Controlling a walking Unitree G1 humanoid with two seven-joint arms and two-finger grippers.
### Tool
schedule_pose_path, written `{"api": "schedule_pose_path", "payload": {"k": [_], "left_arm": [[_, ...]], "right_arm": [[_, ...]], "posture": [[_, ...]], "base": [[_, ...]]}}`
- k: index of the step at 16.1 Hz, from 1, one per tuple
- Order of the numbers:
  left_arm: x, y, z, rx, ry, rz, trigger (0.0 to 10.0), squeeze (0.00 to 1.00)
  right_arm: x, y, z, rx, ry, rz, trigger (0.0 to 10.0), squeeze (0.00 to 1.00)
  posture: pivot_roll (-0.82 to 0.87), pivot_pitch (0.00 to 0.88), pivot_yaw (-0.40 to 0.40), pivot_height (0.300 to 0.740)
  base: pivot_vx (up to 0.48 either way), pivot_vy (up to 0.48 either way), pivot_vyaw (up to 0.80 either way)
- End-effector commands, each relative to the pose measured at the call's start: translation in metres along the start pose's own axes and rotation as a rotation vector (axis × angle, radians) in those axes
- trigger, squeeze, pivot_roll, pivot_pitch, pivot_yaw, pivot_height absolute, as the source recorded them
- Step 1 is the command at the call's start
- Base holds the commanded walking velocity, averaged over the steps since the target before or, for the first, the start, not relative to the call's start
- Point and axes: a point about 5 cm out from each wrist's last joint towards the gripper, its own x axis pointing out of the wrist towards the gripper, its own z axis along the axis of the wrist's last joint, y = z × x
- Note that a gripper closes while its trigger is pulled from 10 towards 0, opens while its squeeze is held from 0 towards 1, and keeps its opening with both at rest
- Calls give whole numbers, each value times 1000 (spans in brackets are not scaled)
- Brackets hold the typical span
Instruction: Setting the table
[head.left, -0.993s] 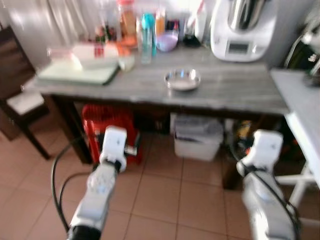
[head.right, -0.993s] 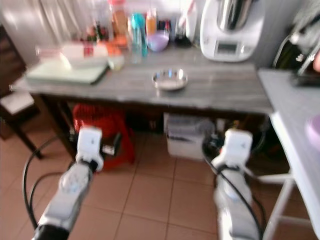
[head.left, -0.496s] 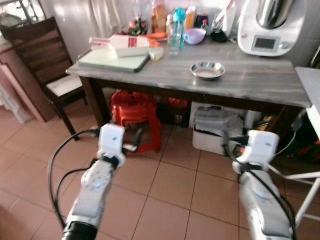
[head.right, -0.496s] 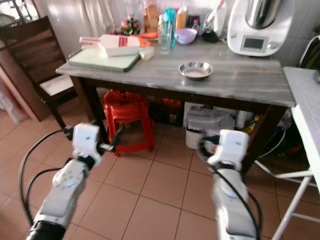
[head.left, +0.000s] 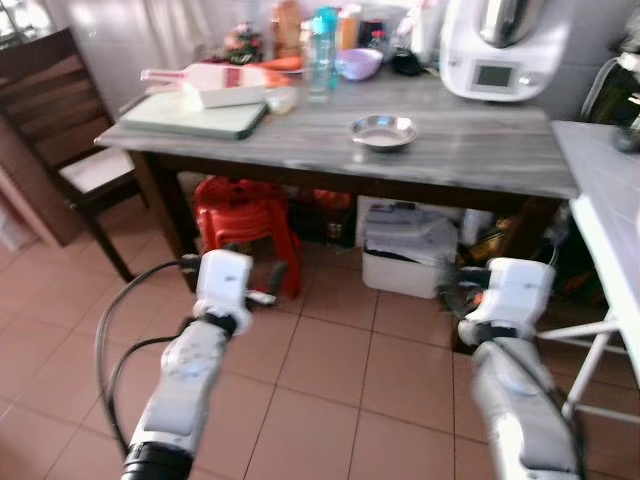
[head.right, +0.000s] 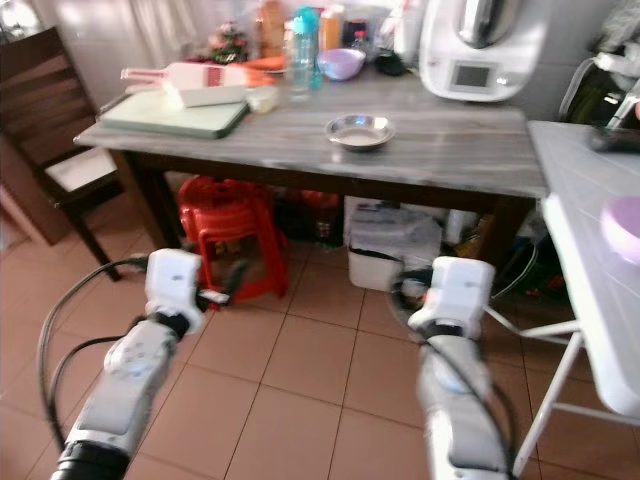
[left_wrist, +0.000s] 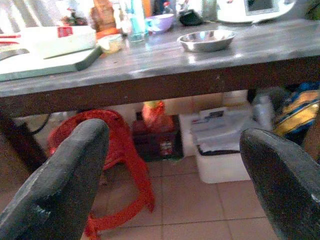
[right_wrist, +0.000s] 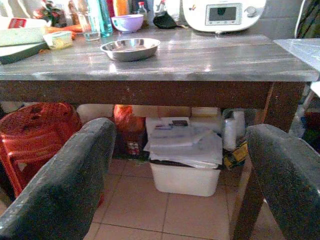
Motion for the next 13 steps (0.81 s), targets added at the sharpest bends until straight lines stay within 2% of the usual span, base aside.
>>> {"api": "schedule_pose_path", "payload": {"k": [1,13], "left_arm": [[2,-8,2,-5,-7,-29,10000,0],[3,-11,2,-7,-6,-42,10000,0]], "right_arm": [[0,-7,1,-15,0,-21,10000,0],[1,-8,-1,-16,11,-32,10000,0]], "posture": [[-50,0,45,740],[-51,0,44,740]], "base": [[0,-330,0],[0,-339,0]]}}
